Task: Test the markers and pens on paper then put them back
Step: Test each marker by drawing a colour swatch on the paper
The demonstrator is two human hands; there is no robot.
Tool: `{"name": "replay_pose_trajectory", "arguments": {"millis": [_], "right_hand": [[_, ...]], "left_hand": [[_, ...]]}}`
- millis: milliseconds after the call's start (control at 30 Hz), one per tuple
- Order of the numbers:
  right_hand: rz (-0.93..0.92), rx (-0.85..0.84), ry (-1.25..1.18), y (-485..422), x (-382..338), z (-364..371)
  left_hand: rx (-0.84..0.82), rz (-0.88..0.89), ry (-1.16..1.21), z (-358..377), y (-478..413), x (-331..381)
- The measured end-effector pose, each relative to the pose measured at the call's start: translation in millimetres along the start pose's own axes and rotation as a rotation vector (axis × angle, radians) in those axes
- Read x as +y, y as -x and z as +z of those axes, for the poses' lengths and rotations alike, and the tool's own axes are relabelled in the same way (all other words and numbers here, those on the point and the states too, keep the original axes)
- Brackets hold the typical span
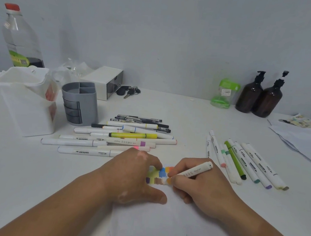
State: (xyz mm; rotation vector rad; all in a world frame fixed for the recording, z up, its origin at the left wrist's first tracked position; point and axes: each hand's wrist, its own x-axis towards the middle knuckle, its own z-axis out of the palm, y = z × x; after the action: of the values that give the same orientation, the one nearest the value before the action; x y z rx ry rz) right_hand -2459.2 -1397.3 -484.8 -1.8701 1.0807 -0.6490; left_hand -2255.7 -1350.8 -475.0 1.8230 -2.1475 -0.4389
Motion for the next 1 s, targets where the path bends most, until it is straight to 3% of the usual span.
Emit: {"name": "replay_pose_trajectory", "arguments": {"millis": [1000], "right_hand": [[0.021,0.037,0.04,-2.6,2.3,-1.3]], "left_hand": [[-0.027,-0.032,-0.015,-1.9,1.1,1.4]]}}
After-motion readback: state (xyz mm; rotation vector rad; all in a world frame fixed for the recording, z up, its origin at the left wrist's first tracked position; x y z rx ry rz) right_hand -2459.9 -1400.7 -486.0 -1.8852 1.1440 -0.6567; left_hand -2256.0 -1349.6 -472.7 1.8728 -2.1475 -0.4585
